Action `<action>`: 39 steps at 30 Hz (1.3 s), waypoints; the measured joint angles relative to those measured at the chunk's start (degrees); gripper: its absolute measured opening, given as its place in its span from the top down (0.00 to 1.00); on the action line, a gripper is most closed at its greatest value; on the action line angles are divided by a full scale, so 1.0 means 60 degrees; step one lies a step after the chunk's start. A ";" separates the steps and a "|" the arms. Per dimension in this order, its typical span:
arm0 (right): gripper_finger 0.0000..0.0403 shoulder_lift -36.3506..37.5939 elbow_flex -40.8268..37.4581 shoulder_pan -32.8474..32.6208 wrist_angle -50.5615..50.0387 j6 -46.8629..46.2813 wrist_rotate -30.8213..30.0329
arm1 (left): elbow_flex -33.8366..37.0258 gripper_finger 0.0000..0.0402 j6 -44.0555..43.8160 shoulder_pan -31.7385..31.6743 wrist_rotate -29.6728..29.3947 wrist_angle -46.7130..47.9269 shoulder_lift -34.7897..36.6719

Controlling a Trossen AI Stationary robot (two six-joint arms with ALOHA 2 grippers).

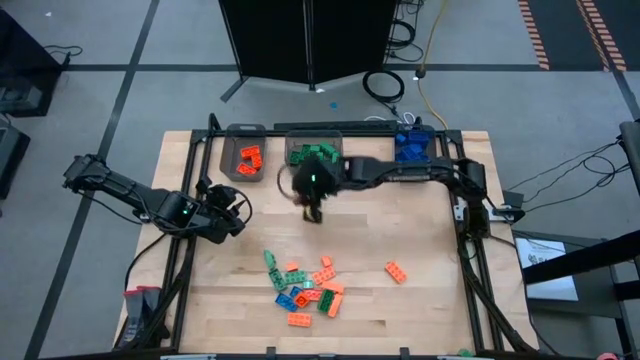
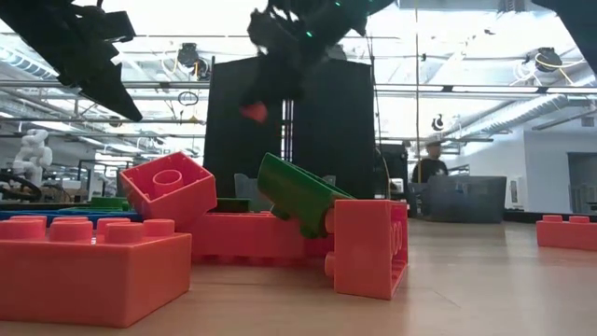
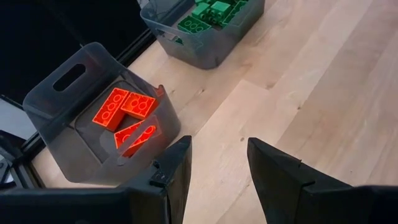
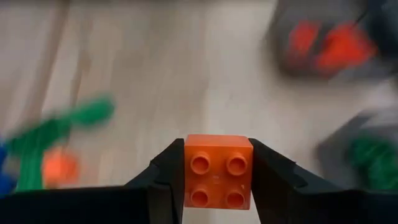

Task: Sort blocks
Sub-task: Put the orange game piece into the left black bin

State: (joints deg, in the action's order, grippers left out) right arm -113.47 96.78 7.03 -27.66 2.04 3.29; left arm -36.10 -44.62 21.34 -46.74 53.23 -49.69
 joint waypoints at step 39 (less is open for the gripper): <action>0.71 -0.5727 0.5860 0.2038 0.4757 -0.2983 0.0937 | 0.0000 0.60 -0.0086 0.0000 -0.0040 -0.0036 -0.0015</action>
State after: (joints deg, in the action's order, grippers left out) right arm -147.83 131.94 19.27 0.88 -15.86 8.91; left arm -36.10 -45.14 21.34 -46.98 53.01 -49.78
